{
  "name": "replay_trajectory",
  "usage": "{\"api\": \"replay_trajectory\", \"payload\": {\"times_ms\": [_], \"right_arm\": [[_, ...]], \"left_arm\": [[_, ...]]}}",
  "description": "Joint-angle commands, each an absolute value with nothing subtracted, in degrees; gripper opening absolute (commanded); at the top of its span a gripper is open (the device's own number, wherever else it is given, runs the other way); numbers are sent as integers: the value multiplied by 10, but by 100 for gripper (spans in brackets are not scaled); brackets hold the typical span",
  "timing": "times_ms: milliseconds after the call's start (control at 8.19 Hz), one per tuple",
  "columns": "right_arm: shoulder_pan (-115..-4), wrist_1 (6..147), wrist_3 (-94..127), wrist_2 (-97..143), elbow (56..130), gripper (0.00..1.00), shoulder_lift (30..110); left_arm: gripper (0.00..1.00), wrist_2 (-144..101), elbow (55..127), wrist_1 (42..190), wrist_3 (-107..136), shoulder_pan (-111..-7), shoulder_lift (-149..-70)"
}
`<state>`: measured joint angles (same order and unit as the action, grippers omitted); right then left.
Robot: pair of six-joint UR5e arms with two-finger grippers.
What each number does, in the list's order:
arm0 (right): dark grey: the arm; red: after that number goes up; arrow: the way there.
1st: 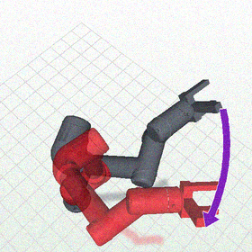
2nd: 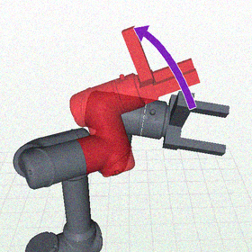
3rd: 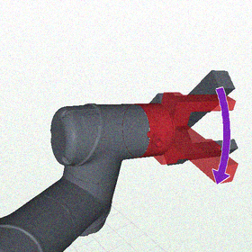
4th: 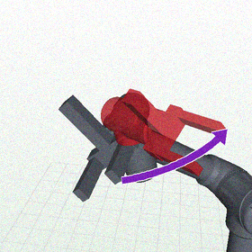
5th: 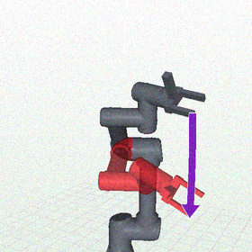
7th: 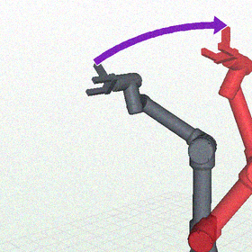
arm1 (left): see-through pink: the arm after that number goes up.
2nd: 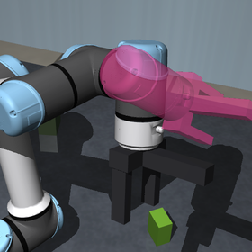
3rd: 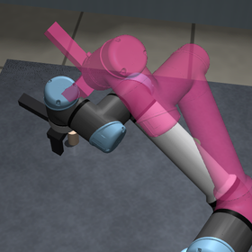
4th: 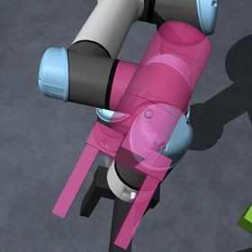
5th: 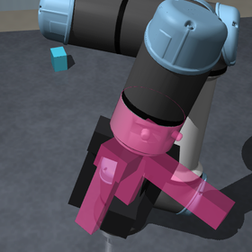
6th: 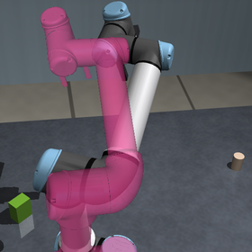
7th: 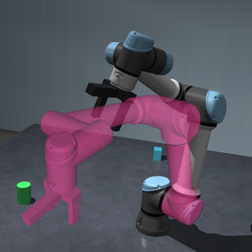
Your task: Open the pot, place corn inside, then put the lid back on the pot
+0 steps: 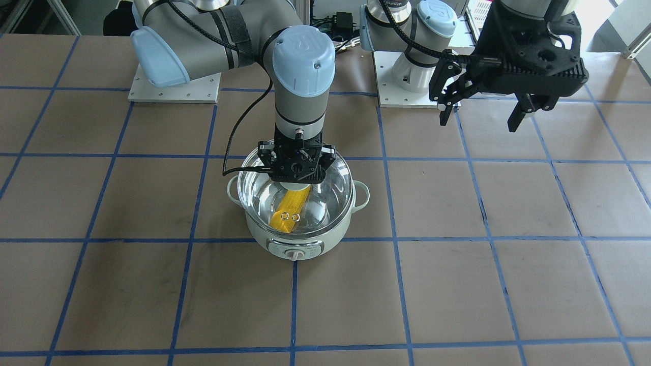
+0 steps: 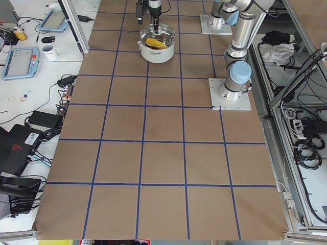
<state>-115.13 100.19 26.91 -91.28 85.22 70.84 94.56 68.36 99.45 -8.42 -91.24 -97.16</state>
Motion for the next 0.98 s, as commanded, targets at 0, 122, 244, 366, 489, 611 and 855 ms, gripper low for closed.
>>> {"api": "replay_trajectory", "payload": {"times_ms": [0,122,244,366,489,611,855], "right_arm": [[-1151,1003,272,-912,853,0,705],[-1151,1004,274,-911,853,0,705],[-1151,1011,274,-894,853,0,706],[-1151,1019,274,-886,853,0,702],[-1151,1020,274,-885,853,0,701],[-1151,1020,270,-886,853,0,699],[-1151,1019,268,-893,853,0,699]], "left_arm": [[100,936,685,980,-83,-912,-982],[100,906,687,977,-88,-912,-989],[100,905,691,962,-93,-912,-993],[100,906,695,952,-93,-912,-993],[100,906,706,951,-90,-912,-985],[100,904,718,951,-88,-913,-980],[100,904,742,937,-81,-913,-983]]}}
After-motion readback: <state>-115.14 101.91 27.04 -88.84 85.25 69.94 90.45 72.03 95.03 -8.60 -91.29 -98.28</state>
